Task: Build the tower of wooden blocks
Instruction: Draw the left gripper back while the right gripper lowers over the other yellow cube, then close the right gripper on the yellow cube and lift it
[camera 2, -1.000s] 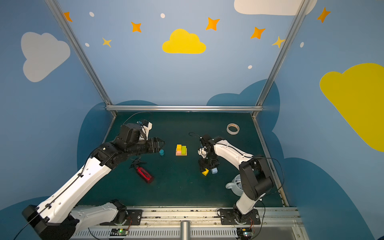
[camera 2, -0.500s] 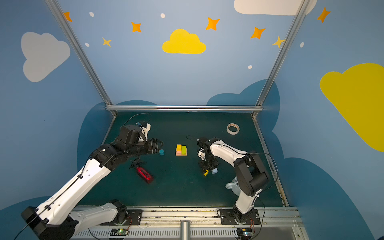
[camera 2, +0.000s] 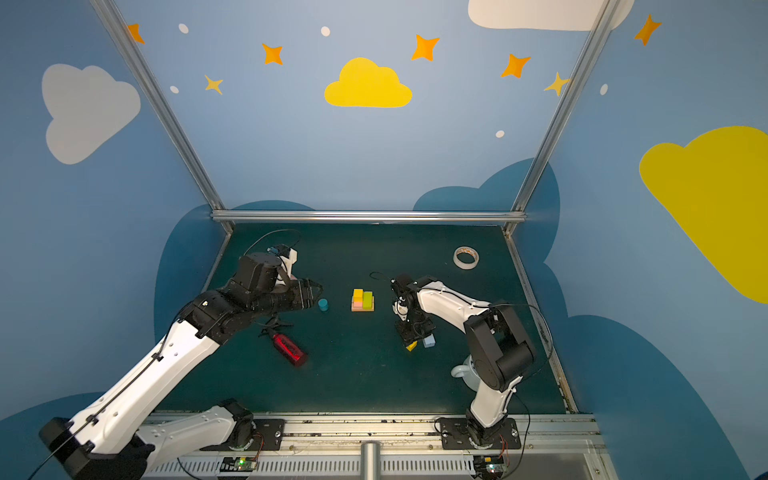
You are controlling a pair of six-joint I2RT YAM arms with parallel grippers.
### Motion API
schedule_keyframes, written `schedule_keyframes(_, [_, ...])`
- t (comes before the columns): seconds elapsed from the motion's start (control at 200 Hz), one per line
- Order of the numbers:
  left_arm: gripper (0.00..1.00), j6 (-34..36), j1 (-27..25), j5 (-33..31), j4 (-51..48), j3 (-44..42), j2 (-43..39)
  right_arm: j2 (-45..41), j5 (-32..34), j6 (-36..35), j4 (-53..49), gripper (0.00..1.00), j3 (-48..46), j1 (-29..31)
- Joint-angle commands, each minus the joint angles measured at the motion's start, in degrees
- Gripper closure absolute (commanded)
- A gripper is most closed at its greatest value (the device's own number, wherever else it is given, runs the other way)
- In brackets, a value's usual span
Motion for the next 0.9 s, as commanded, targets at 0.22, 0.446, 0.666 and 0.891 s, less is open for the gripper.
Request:
schedule_keyframes(0.22, [0.40,-0.3,0.2,-1.1,-0.8,-1.2,-1.6,0.6,0.6,2.6,-0.9,0.63,-0.1,1.2])
schedule_keyframes(0.446, [0.40,-0.2,0.3,-1.1,-0.9,-1.4,-1.6,1.4,0.6,3.8,-0.8,0.65,0.0,1.4])
schedule_keyframes(0.666, [0.41,-0.4,0.3,-0.7,-0.9,-1.3,-1.6,1.6,0.6,4.1,-0.9,0.79,0.2,1.5])
schedule_keyframes(0.891, [0.41,-0.4,0.4,-0.7,-0.7,-1.9,-1.8,1.4,0.9,5.5,-3.7,0.86,3.6,1.5])
